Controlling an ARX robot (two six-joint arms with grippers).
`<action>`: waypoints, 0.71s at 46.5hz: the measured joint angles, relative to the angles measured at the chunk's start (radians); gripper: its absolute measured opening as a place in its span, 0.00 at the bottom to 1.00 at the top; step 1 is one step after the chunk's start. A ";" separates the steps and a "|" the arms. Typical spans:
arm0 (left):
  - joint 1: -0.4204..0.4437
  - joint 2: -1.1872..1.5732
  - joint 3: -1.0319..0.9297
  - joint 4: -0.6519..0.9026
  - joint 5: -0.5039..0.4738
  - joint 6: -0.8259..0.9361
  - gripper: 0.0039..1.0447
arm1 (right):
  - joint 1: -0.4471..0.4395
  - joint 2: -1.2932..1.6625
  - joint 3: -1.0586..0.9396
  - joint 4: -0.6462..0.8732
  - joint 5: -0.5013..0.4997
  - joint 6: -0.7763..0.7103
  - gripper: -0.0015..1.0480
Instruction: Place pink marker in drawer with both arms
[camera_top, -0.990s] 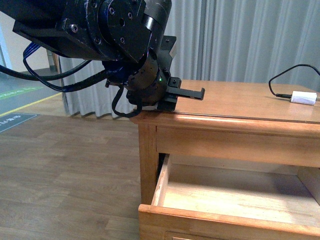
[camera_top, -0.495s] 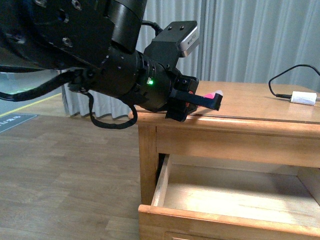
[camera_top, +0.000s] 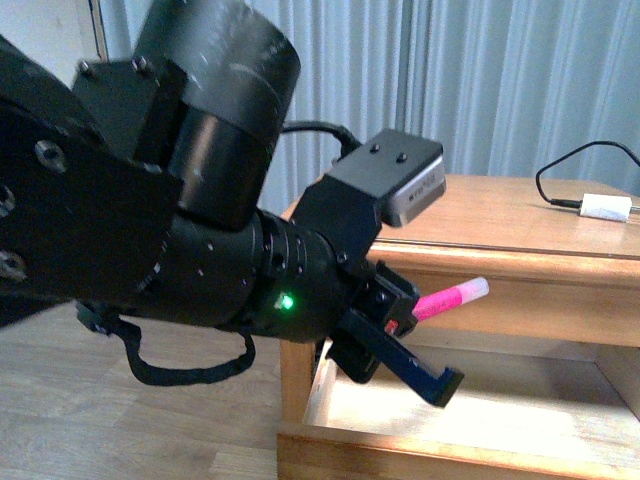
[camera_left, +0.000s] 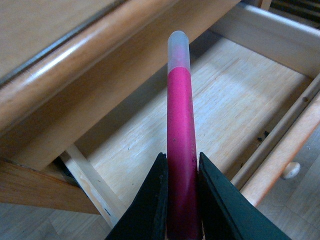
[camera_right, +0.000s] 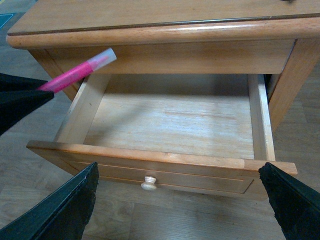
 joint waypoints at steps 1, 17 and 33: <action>-0.002 0.012 0.000 0.006 -0.011 0.000 0.14 | 0.000 0.000 0.000 0.000 0.000 0.000 0.92; -0.029 0.213 0.082 0.109 -0.147 -0.061 0.29 | 0.000 0.000 0.000 0.000 0.000 0.000 0.92; -0.043 0.093 0.007 0.129 -0.285 -0.181 0.84 | 0.000 0.000 0.000 0.000 0.000 0.000 0.92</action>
